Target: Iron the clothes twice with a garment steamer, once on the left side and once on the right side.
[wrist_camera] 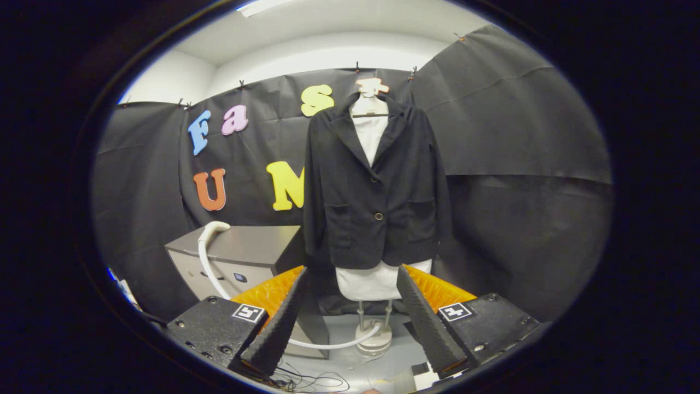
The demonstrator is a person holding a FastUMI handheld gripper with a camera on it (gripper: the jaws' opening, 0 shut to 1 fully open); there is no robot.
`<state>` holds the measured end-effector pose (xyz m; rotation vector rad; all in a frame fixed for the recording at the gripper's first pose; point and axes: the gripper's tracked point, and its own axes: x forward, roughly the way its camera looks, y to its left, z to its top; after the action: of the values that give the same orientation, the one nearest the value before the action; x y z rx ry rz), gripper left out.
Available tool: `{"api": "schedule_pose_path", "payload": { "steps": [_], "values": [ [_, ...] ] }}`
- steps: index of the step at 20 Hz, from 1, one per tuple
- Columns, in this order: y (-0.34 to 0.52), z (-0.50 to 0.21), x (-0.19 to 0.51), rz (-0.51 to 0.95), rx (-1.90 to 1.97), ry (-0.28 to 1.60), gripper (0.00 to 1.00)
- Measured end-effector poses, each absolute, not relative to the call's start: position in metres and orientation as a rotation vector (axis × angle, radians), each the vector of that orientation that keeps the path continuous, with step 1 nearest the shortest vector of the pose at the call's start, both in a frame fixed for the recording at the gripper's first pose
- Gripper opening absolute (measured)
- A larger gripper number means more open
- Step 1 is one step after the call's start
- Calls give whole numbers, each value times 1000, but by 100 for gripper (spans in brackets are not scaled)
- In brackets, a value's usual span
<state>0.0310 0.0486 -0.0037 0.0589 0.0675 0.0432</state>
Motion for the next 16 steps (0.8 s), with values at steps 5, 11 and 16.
{"api": "schedule_pose_path", "payload": {
  "steps": [5,11,16],
  "values": [
    [146,5,75,130,70,101,100],
    [281,-8,119,330,143,250,100],
    [353,-7,153,403,88,304,100]
  ]
}}
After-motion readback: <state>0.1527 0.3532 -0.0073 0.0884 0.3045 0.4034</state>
